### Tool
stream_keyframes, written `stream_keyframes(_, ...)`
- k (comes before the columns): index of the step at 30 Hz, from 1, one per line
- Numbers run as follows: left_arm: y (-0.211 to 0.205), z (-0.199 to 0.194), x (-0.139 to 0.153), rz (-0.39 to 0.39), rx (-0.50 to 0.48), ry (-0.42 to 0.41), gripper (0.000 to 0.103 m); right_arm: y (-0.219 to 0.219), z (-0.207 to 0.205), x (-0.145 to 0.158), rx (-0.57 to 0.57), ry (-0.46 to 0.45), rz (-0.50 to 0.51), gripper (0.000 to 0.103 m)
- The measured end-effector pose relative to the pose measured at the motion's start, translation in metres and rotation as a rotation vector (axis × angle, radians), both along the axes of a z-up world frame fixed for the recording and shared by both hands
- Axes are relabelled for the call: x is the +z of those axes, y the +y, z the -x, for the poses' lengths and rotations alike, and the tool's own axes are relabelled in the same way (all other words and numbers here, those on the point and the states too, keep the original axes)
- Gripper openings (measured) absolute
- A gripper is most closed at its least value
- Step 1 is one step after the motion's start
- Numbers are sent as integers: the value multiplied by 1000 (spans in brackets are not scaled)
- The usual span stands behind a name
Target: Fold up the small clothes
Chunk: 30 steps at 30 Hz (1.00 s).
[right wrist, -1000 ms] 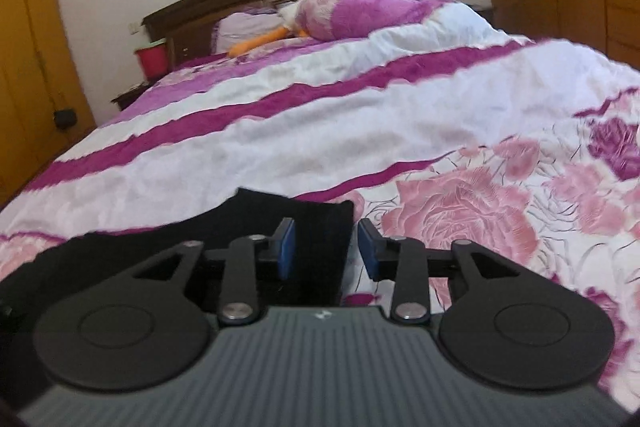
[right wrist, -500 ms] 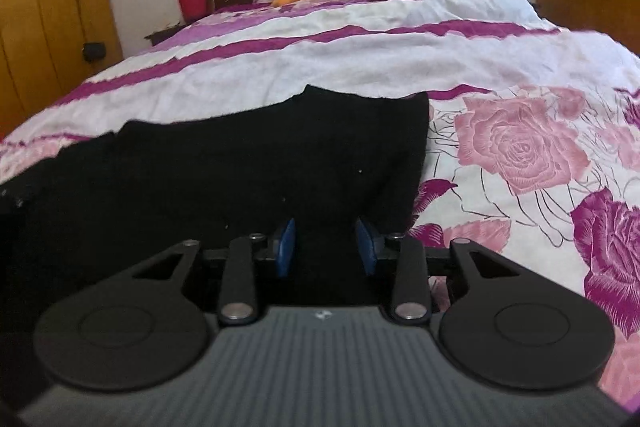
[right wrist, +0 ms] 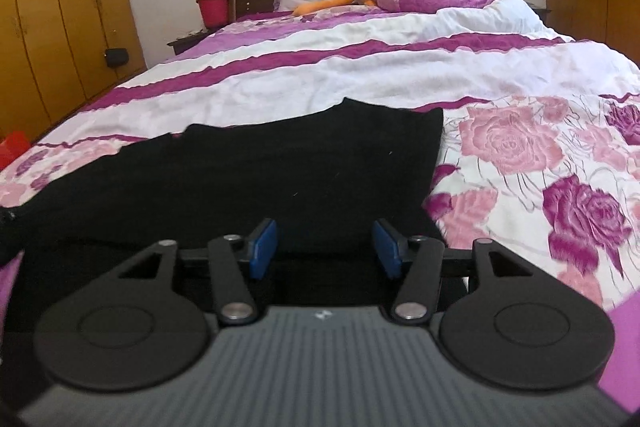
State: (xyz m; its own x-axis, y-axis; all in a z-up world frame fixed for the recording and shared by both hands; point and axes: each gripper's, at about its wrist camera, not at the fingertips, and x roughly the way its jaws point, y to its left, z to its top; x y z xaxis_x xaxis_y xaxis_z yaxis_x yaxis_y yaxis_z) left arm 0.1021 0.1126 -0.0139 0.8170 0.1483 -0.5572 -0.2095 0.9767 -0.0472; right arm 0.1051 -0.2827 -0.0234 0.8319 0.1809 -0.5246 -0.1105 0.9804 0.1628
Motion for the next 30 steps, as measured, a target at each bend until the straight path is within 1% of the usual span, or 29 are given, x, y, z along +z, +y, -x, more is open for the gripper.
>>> stream_keyframes(3, 10, 14, 1, -28, 15, 9, 76, 4, 17, 6, -6, -5, 3, 56)
stream_keyframes(6, 18, 24, 0, -50, 21, 25, 80, 5, 31, 11, -4, -3, -5, 56)
stream_keyframes(15, 31, 35, -17, -81, 16, 106, 81, 8, 57, 14, -27, 11, -14, 56)
stream_keyframes(18, 35, 32, -28, -100, 5, 176, 81, 9, 61, 13, -22, 19, -30, 56)
stream_keyframes(19, 37, 31, -31, -102, 13, 185, 81, 9, 62, 12, -19, 24, -40, 56)
stream_keyframes(21, 42, 33, -36, -101, 25, 180, 81, 10, 62, 11, -16, 36, -55, 56)
stream_keyframes(24, 49, 35, -39, -100, 32, 171, 82, 13, 62, 10, -18, 40, -42, 56)
stream_keyframes(28, 53, 35, -42, -157, 88, 188, 82, 15, 61, 8, -19, 50, -40, 56)
stream_keyframes(30, 58, 35, -43, -165, 116, 190, 82, 15, 61, 6, -23, 56, -39, 56)
